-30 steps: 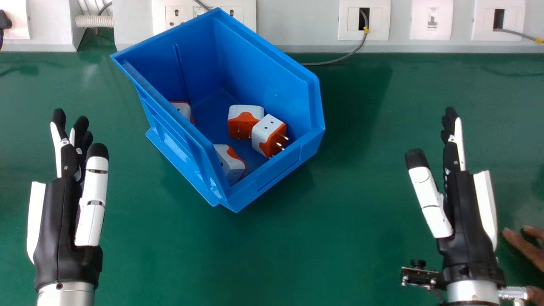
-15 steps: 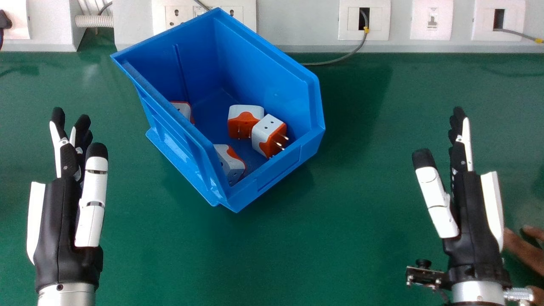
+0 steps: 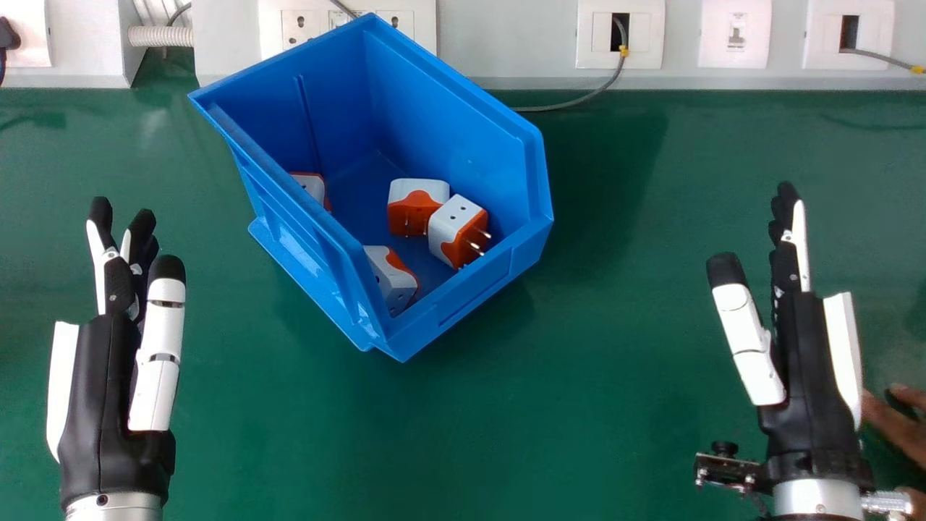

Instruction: Pick all objects and put in blue box

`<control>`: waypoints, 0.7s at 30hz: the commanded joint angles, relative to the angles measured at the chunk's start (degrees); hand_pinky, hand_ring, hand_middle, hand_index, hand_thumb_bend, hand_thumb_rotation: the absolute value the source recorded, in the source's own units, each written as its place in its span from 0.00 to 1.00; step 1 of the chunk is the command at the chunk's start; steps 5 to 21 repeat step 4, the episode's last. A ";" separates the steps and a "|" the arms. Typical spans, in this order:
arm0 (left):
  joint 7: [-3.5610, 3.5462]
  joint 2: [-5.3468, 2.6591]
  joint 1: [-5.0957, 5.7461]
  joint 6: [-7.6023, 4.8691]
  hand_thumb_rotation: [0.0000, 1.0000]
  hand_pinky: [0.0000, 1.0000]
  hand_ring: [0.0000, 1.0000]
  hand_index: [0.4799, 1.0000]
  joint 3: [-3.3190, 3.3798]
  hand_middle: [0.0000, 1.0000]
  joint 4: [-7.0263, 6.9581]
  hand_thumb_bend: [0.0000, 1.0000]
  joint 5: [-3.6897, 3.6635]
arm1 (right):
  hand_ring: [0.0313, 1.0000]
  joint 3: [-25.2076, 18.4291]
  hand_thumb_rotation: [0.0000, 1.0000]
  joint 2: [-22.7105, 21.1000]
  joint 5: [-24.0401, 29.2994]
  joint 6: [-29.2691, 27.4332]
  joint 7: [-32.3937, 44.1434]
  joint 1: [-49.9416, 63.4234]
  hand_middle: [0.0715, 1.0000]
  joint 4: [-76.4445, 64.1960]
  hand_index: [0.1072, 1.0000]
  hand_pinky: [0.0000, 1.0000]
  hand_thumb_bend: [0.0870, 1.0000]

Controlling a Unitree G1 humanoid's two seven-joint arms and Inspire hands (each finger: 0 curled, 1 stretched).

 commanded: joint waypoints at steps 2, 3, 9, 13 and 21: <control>0.58 -0.06 0.17 -0.39 0.89 1.00 1.00 1.00 -0.18 0.99 -1.35 0.25 0.58 | 1.00 -0.46 1.00 -0.31 0.46 -1.57 -0.08 -0.22 1.00 -0.71 1.00 0.98 0.38; 0.59 -0.04 0.17 -0.36 0.89 1.00 1.00 1.00 -0.19 0.99 -1.33 0.24 0.48 | 1.00 -0.46 1.00 -0.31 0.49 -1.64 -0.05 -0.24 1.00 -0.67 1.00 0.98 0.38; 0.58 -0.03 0.21 -0.24 0.89 1.00 1.00 1.00 -0.21 0.99 -1.44 0.24 0.29 | 1.00 -0.45 1.00 -0.27 0.48 -1.66 -0.05 -0.26 1.00 -0.66 1.00 0.98 0.38; 0.58 -0.03 0.21 -0.24 0.89 1.00 1.00 1.00 -0.21 0.99 -1.44 0.24 0.29 | 1.00 -0.45 1.00 -0.27 0.48 -1.66 -0.05 -0.26 1.00 -0.66 1.00 0.98 0.38; 0.58 -0.03 0.21 -0.24 0.89 1.00 1.00 1.00 -0.21 0.99 -1.44 0.24 0.29 | 1.00 -0.45 1.00 -0.27 0.48 -1.66 -0.05 -0.26 1.00 -0.66 1.00 0.98 0.38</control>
